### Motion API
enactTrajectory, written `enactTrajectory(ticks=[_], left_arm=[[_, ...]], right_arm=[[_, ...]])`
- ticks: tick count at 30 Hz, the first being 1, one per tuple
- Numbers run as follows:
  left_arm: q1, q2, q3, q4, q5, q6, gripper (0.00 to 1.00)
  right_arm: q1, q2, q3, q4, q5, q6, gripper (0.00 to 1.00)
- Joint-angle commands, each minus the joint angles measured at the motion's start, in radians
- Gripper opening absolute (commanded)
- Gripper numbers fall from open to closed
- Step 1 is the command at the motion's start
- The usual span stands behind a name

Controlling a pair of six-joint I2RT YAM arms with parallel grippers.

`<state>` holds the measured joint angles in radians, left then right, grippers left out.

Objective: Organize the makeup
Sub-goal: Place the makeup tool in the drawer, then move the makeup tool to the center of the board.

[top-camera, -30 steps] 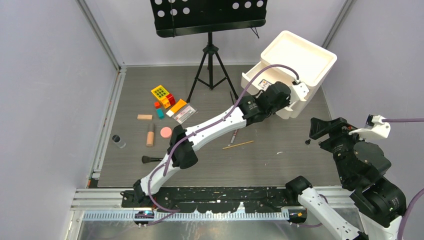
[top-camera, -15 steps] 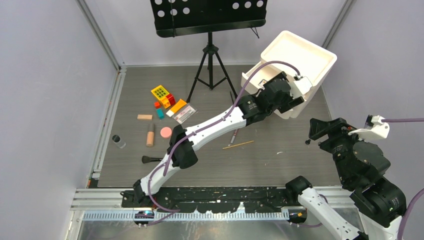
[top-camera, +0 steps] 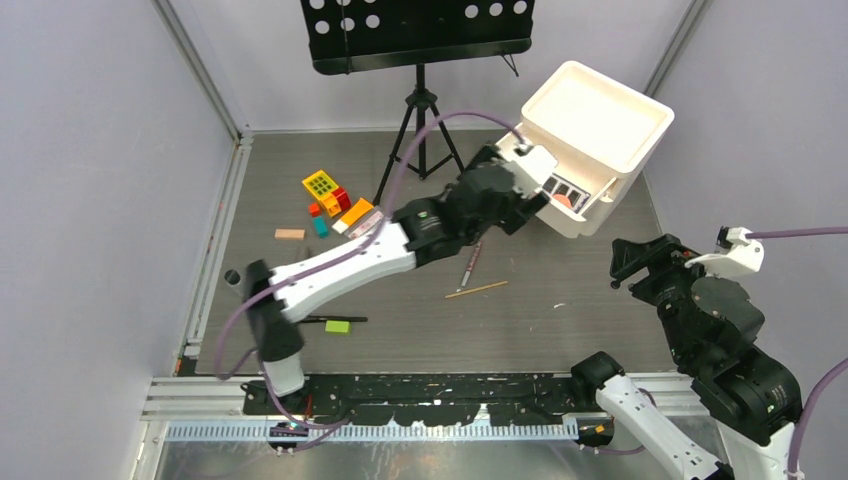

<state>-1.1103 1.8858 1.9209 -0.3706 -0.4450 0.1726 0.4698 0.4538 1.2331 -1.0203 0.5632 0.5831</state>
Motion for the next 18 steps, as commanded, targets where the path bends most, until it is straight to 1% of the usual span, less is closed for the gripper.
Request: enactTrajectory(ticks=[1,4,9,13,18], left_arm=[[0.017,-0.265,-0.236,0.04,-0.126,-0.138,0.89],[0.045,-0.392,-0.373,-0.03,-0.164,-0.241,0.89],[0.148,-0.578,-0.538,-0.156,-0.145,-0.403,0.88],[0.261,-0.663,-0.628,-0.223,-0.106,-0.513,0.88],[0.337,-0.709,-0.712,-0.281,-0.1,-0.563,0.88]], right_arm=[[0.001,0.029,-0.001,0.025,0.003,0.004,0.72],[0.003,0.044,-0.004,0.031,0.001,-0.012,0.72],[0.001,0.076,-0.037,0.082,-0.016,-0.026,0.72],[0.002,0.13,-0.05,0.115,-0.047,-0.023,0.72],[0.002,0.19,-0.077,0.173,-0.129,-0.022,0.7]])
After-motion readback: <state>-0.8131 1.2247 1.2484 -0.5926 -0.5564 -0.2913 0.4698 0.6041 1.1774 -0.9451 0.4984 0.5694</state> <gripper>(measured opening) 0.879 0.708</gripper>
